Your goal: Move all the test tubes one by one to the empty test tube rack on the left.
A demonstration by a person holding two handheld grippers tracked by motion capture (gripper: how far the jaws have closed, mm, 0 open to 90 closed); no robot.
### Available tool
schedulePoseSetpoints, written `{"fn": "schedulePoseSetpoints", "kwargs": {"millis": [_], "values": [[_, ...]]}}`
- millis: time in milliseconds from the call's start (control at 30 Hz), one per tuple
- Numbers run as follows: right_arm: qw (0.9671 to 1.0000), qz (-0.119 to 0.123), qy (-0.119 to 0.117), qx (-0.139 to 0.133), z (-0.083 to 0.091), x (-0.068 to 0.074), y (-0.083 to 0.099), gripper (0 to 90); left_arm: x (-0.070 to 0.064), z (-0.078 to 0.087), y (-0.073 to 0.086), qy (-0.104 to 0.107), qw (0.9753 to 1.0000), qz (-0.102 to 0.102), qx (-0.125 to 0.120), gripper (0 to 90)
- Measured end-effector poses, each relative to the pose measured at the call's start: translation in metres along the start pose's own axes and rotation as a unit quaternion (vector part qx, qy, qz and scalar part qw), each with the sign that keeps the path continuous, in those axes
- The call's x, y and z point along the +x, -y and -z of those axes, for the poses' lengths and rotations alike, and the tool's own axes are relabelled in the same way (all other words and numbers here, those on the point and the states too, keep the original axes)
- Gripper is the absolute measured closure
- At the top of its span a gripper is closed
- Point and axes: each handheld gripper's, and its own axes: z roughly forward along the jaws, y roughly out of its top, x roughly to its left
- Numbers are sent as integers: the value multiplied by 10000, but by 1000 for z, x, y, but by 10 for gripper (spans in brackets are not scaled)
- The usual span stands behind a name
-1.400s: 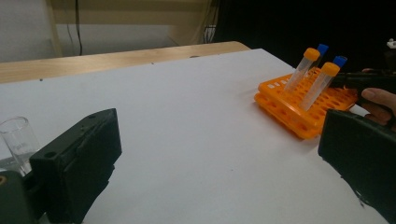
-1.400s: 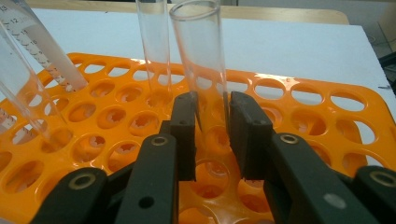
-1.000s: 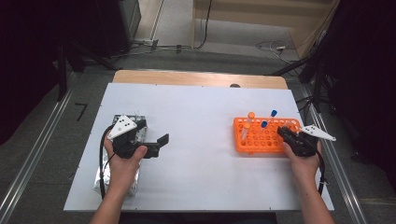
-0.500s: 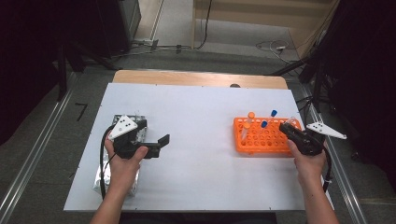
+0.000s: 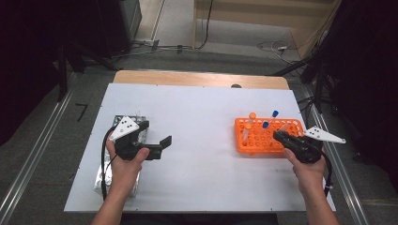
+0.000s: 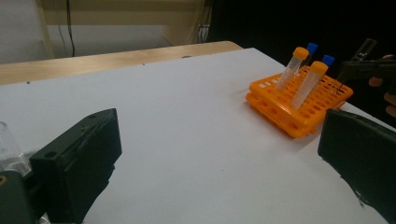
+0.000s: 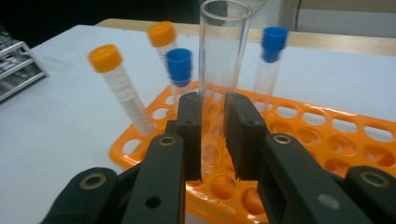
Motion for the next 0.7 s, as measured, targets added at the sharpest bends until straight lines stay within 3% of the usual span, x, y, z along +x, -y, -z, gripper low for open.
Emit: {"fn": "schedulePoseSetpoints", "kwargs": {"millis": [300,700], "values": [[9986,333,-401,105,-6,29,-6,742,-6,-3,0,108,9999,-54,12,0],[9944,519,-908,155,-17,56,-8,742,-18,-8,-2,267,9995,-180,47,0]]}}
